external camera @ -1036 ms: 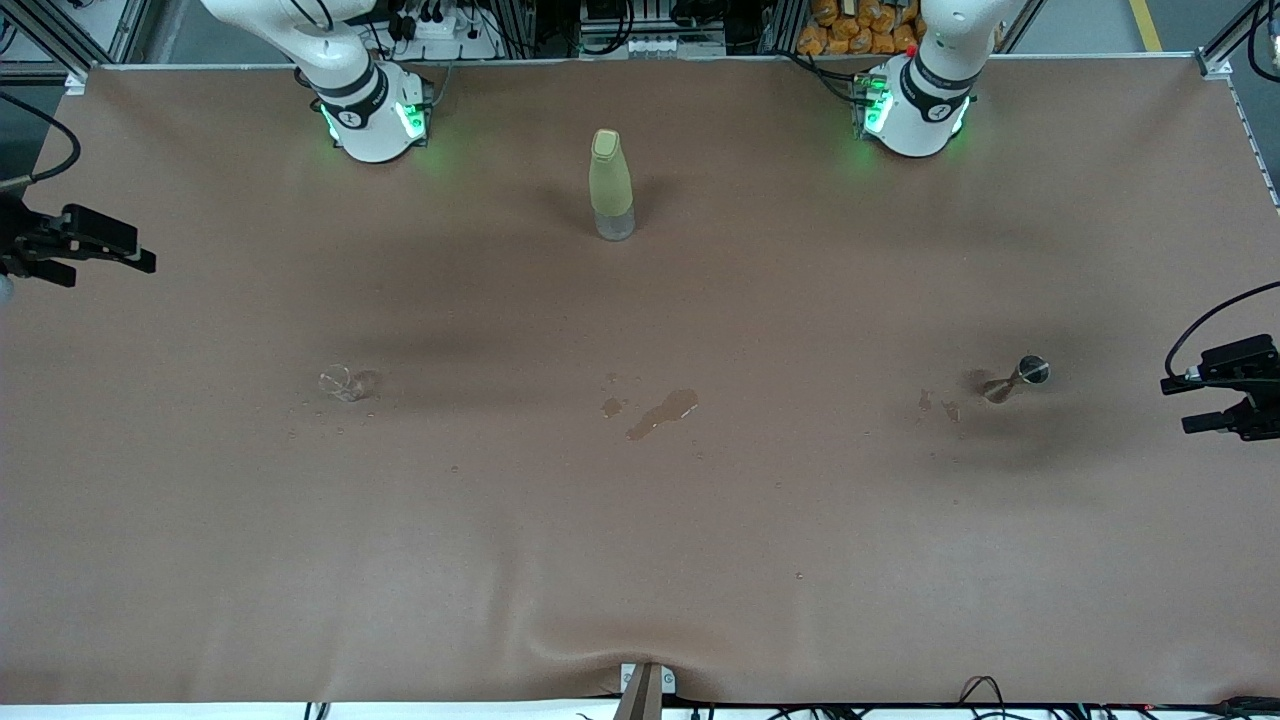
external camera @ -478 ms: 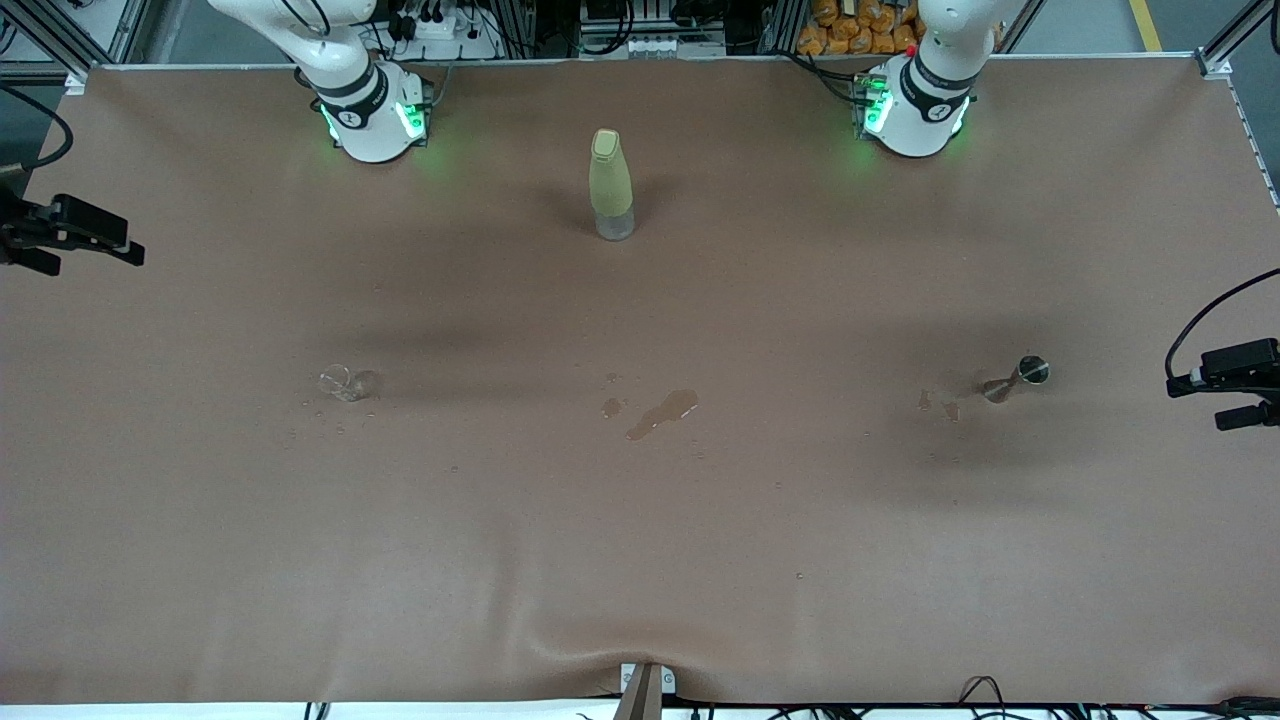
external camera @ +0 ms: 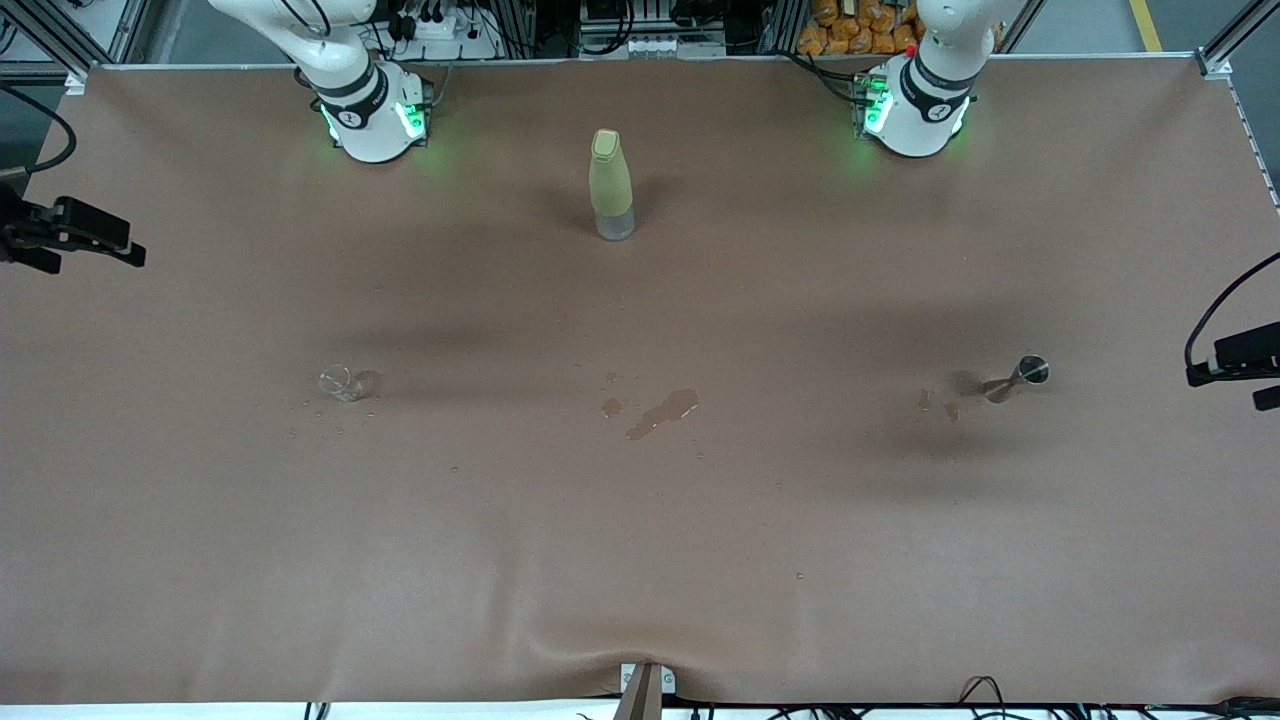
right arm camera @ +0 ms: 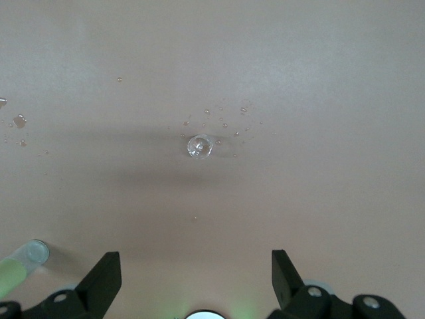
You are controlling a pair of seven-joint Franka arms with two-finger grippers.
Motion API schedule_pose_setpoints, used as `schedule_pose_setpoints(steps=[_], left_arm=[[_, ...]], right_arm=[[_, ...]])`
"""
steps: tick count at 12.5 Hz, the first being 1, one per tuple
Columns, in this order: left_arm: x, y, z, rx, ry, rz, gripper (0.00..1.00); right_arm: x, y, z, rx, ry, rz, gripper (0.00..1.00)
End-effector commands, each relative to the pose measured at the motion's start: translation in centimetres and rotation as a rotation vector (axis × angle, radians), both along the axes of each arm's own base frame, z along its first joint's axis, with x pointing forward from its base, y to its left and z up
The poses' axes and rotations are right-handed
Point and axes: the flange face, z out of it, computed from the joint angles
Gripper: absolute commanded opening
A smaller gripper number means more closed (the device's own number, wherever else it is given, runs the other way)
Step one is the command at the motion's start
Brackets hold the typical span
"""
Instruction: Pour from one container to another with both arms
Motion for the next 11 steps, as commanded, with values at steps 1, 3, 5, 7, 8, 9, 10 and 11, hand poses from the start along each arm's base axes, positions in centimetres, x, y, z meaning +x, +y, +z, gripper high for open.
schedule_pose_setpoints(steps=[1, 3, 5, 7, 8, 9, 10, 11], left_arm=[[-0.6, -2.3, 1.5, 0.088, 0.005, 0.027, 1.0], [-0.7, -3.9, 2.4, 0.103, 0.011, 0.082, 1.0], [-0.6, -6.0, 2.8, 0.11, 0.021, 0.125, 1.0], [-0.6, -7.9, 3.1, 0.133, 0.024, 0.138, 1.0], [-0.6, -8.8, 3.4, 0.136, 0.025, 0.154, 1.0], [-0.7, -9.6, 3.7, 0.139, 0.028, 0.181, 1.0], [-1.4, -11.2, 4.8, 0.15, 0.017, 0.19, 1.0], [-1.8, -11.9, 5.0, 0.168, 0.018, 0.189, 1.0]], right_arm=[[-0.6, 0.6, 0.4, -0.032, 0.0, -0.004, 1.0], [-0.6, 0.4, 0.2, -0.032, 0.0, -0.008, 1.0], [-0.5, 0.4, 0.2, -0.034, -0.007, 0.0, 1.0], [-0.5, 0.4, 0.2, -0.035, -0.008, 0.0, 1.0], [-0.5, 0.3, 0.2, -0.034, -0.007, 0.0, 1.0], [-0.5, 0.2, 0.2, -0.034, -0.007, -0.001, 1.0], [-0.5, 0.3, 0.2, -0.035, -0.005, -0.001, 1.0], [-0.5, 0.3, 0.2, -0.035, -0.005, -0.001, 1.0]])
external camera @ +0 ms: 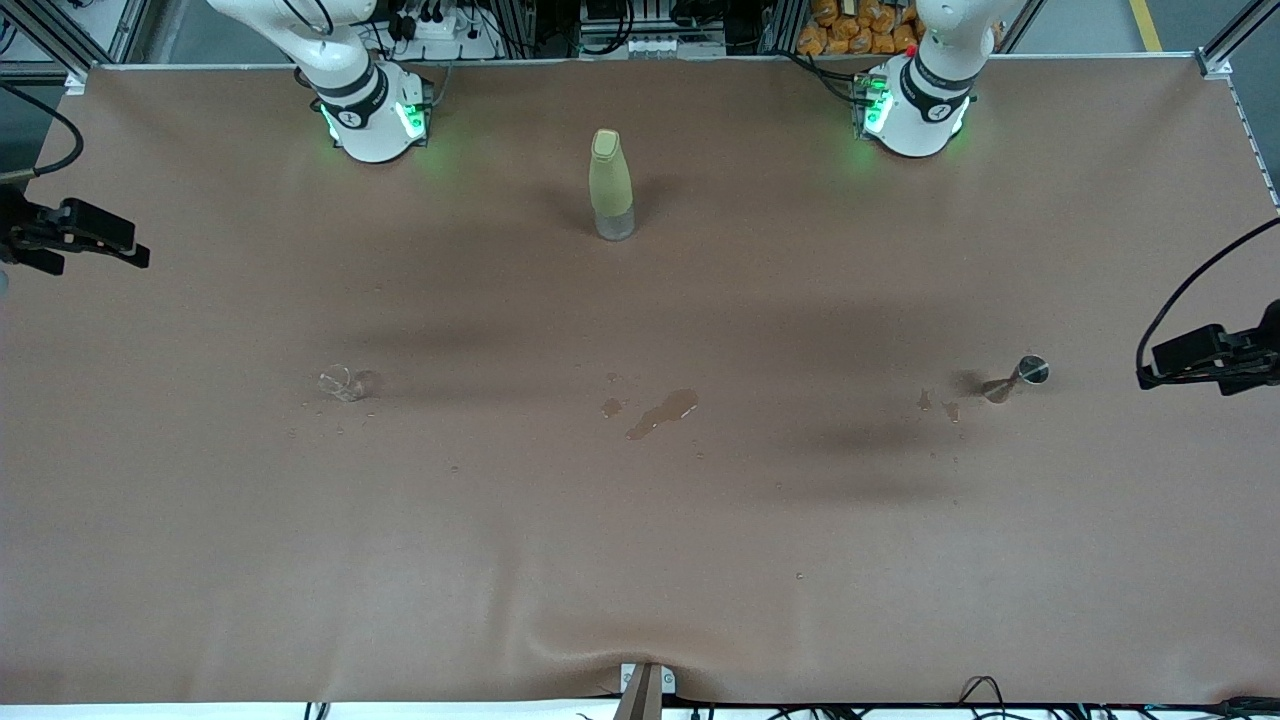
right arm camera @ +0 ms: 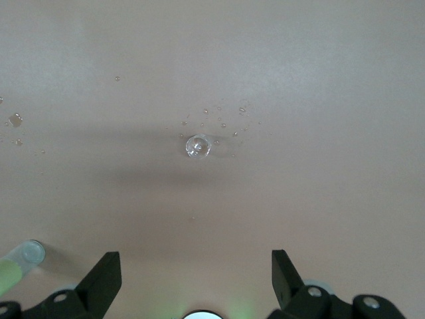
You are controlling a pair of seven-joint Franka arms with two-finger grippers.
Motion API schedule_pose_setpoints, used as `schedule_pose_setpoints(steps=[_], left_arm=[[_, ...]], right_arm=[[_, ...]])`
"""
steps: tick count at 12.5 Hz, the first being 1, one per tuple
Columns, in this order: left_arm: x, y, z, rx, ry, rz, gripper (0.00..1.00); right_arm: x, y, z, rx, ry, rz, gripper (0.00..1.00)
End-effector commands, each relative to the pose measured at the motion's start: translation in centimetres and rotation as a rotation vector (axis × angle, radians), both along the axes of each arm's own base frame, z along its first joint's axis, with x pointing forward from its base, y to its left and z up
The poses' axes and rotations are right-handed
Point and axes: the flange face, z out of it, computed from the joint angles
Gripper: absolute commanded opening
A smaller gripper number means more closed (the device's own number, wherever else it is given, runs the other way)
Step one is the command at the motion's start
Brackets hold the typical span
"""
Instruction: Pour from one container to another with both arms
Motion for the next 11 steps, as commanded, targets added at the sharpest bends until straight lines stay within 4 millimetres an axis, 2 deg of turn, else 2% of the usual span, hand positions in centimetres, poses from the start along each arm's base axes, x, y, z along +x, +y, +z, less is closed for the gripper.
schedule_pose_setpoints(steps=[1, 2, 4, 5, 6, 8, 11], left_arm=[[-2.2, -2.9, 1.8, 0.091, 0.016, 0.015, 1.0], [-2.5, -3.0, 2.0, 0.115, 0.025, 0.009, 1.0], [-4.1, -4.8, 3.5, 0.147, 0.044, 0.008, 1.0], [-4.9, -5.0, 3.6, 0.156, 0.06, 0.005, 1.0], [-6.0, -6.9, 3.8, 0.166, 0.064, -0.022, 1.0], [-8.4, -8.1, 4.6, 0.185, 0.061, -0.045, 1.0], [-10.0, -8.6, 5.7, 0.186, 0.063, -0.068, 1.0]], right_arm=[[-0.6, 0.2, 0.4, -0.024, -0.006, -0.003, 1.0], [-0.5, 0.1, 0.3, -0.024, -0.005, -0.004, 1.0], [-0.5, 0.0, 0.2, -0.024, -0.005, -0.006, 1.0], [-0.4, 0.0, 0.1, -0.023, -0.003, -0.004, 1.0], [-0.4, 0.0, 0.1, -0.024, -0.003, -0.006, 1.0], [-0.3, -0.2, 0.1, -0.025, -0.005, -0.008, 1.0], [-0.1, -0.1, 0.2, -0.042, -0.023, -0.003, 1.0]])
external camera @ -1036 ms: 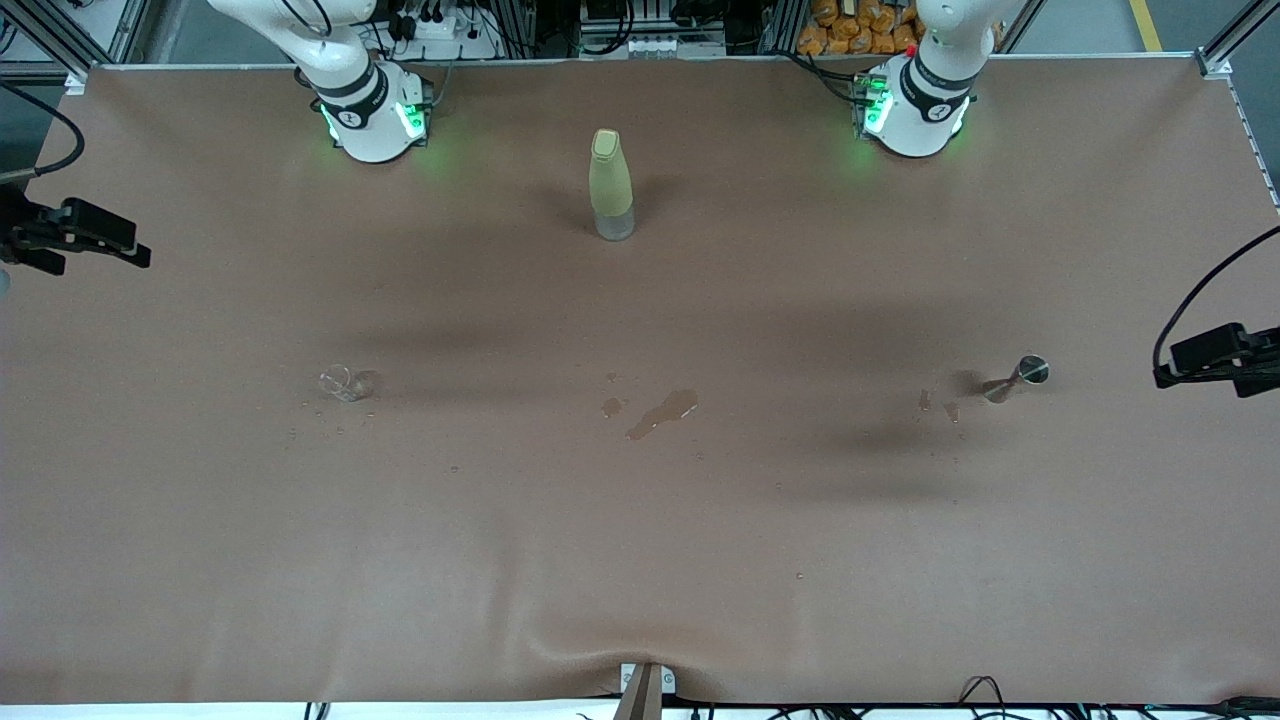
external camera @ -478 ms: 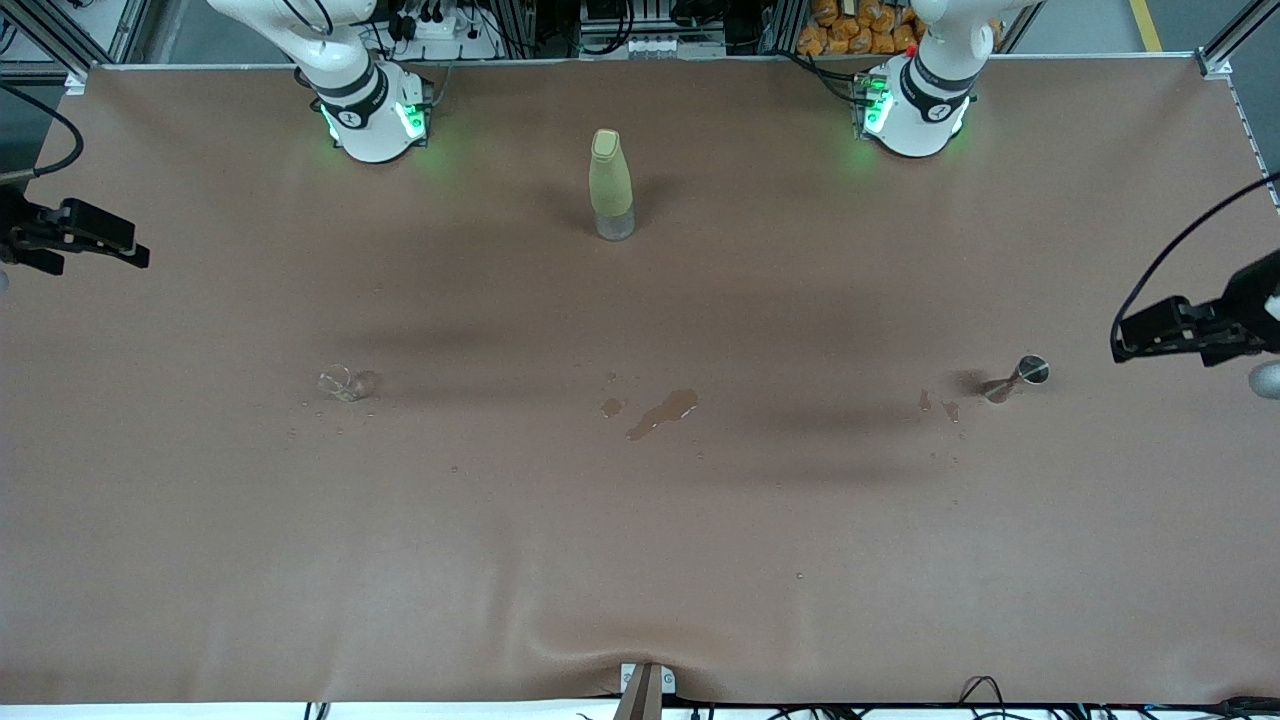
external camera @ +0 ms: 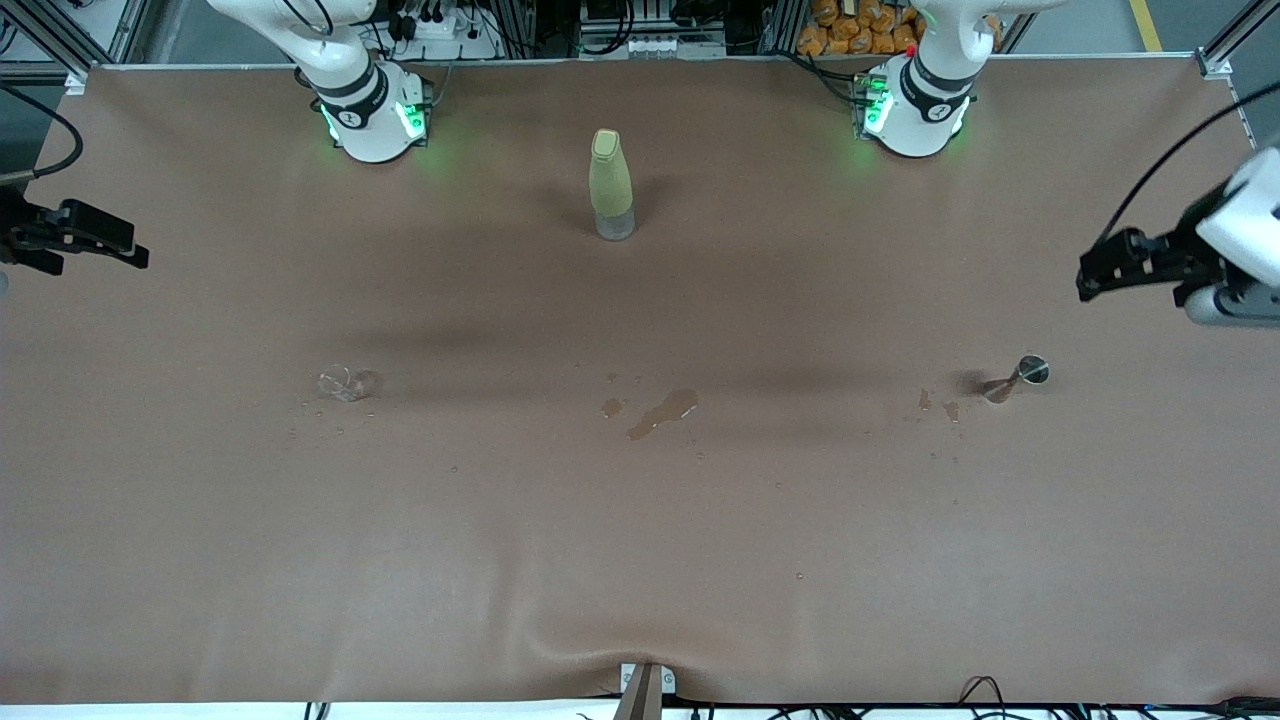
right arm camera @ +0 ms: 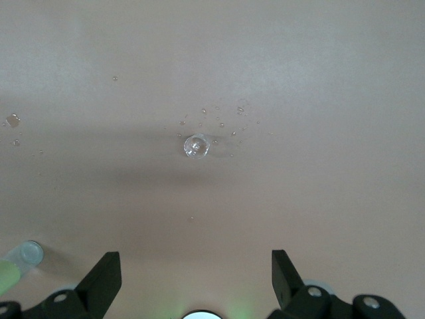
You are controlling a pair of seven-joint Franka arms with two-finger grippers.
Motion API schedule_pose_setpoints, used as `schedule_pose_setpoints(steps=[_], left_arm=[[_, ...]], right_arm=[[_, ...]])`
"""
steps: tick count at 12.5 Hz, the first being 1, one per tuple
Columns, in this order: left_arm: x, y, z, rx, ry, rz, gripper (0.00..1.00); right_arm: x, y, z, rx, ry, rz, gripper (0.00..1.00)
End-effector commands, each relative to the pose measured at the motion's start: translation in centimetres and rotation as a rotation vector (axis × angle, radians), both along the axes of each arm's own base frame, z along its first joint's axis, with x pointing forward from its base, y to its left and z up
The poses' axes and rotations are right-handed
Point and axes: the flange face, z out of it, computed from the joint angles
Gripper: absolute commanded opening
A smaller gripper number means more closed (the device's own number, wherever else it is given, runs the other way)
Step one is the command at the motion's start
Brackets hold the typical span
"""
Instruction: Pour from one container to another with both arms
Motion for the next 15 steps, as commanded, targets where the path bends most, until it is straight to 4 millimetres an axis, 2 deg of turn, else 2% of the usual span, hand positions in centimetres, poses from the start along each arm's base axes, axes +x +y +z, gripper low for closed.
schedule_pose_setpoints(steps=[1, 2, 9, 15], left_arm=[[-2.3, -0.6, 0.1, 0.025, 0.017, -0.017, 1.0], [-2.4, -1.2, 0.0, 0.02, 0.017, -0.027, 1.0], [-1.6, -1.6, 0.3, -0.011, -0.039, -0.03, 1.0], [-1.9, -2.4, 0.5, -0.025, -0.031, -0.044, 1.0]], right_arm=[[-0.1, 0.1, 0.4, -0.042, -0.027, 0.002, 1.0], [-0.1, 0.2, 0.4, -0.042, -0.027, 0.004, 1.0], [0.1, 0.0, 0.4, -0.042, -0.035, 0.025, 1.0], [0.0, -0.2, 0.3, -0.038, -0.032, 0.048, 1.0]])
